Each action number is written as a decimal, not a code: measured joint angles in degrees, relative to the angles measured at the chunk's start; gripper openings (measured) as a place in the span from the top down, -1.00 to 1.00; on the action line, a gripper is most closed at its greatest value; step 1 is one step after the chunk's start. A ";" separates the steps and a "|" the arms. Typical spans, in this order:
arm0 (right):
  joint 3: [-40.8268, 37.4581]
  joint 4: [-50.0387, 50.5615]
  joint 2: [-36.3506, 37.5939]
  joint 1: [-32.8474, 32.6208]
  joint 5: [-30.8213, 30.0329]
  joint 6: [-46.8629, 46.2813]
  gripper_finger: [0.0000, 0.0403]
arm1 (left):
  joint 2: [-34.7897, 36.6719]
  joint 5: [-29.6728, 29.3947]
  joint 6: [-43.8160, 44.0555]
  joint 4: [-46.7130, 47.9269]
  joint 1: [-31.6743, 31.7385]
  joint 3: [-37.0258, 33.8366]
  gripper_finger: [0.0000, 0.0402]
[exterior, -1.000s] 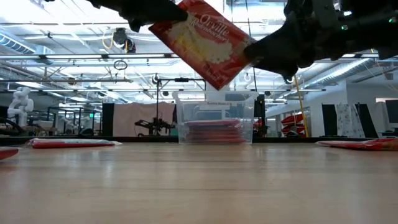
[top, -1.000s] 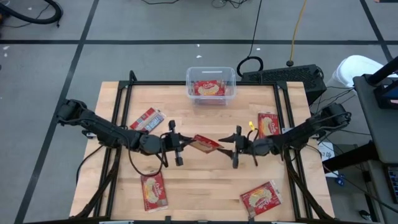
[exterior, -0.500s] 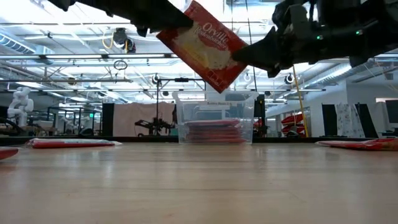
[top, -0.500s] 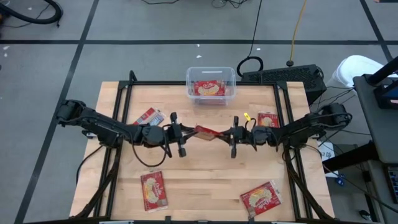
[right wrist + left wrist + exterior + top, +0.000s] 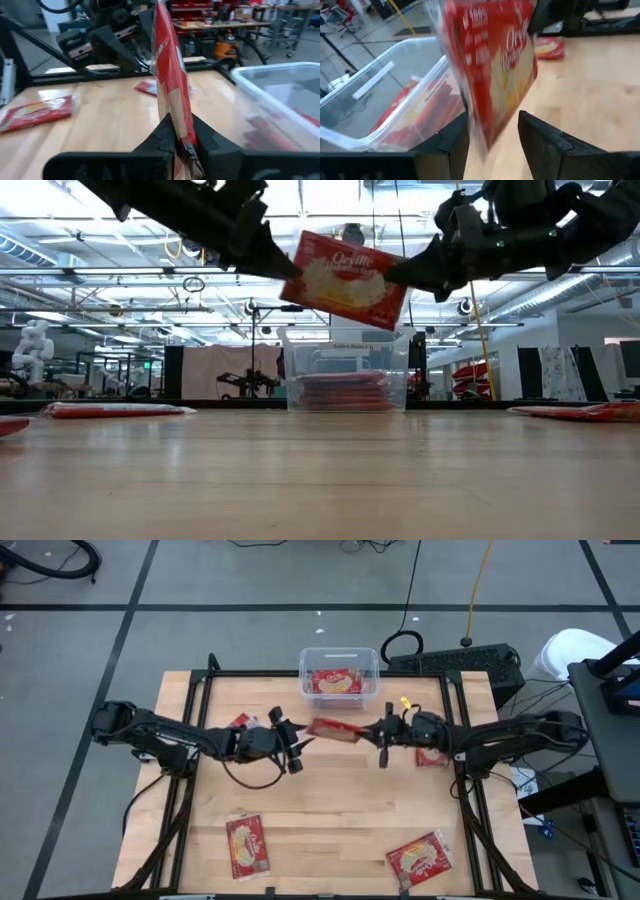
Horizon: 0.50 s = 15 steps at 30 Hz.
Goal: Sort popcorn bags into baskets
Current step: Put the popcorn bags into the transparent bin
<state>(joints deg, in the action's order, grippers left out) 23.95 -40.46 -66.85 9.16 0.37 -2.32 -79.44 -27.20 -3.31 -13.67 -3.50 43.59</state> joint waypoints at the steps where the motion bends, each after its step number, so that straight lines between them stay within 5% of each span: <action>1: 0.25 2.11 1.24 0.80 0.10 0.14 0.95 | 0.00 0.01 0.02 0.66 0.52 0.00 0.14; 15: 22.36 38.95 5.45 11.99 7.23 14.09 0.95 | 0.00 6.48 4.79 3.72 2.72 0.00 0.14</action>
<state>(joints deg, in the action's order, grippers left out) 46.31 -1.51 -61.40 21.16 7.61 11.77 -79.44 -20.71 1.48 -9.96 -0.79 43.59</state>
